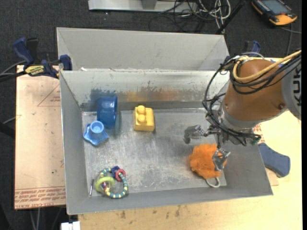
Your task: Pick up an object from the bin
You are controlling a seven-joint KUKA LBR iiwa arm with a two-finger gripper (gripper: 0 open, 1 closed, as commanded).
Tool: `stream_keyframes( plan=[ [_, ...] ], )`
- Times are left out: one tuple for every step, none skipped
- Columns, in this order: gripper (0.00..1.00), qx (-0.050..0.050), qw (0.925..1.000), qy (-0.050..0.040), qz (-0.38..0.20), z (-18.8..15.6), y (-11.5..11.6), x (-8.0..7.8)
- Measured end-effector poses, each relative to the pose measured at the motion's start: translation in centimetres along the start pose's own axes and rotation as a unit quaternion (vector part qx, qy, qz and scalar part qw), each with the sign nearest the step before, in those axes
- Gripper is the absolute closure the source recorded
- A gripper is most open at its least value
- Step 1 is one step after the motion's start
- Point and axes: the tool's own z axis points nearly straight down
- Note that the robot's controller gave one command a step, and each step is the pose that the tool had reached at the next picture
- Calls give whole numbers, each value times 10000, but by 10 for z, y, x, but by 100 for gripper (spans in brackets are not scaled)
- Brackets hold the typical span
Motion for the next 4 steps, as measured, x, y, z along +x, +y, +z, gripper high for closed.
stream_keyframes(
  plan=[
    [100,-13,9996,18,279,89,-27,27],
    [100,-13,9996,17,279,89,-27,27],
    [100,-15,9998,5,198,-104,-39,27],
    [100,22,9998,-19,190,-131,-42,27]
  ],
)
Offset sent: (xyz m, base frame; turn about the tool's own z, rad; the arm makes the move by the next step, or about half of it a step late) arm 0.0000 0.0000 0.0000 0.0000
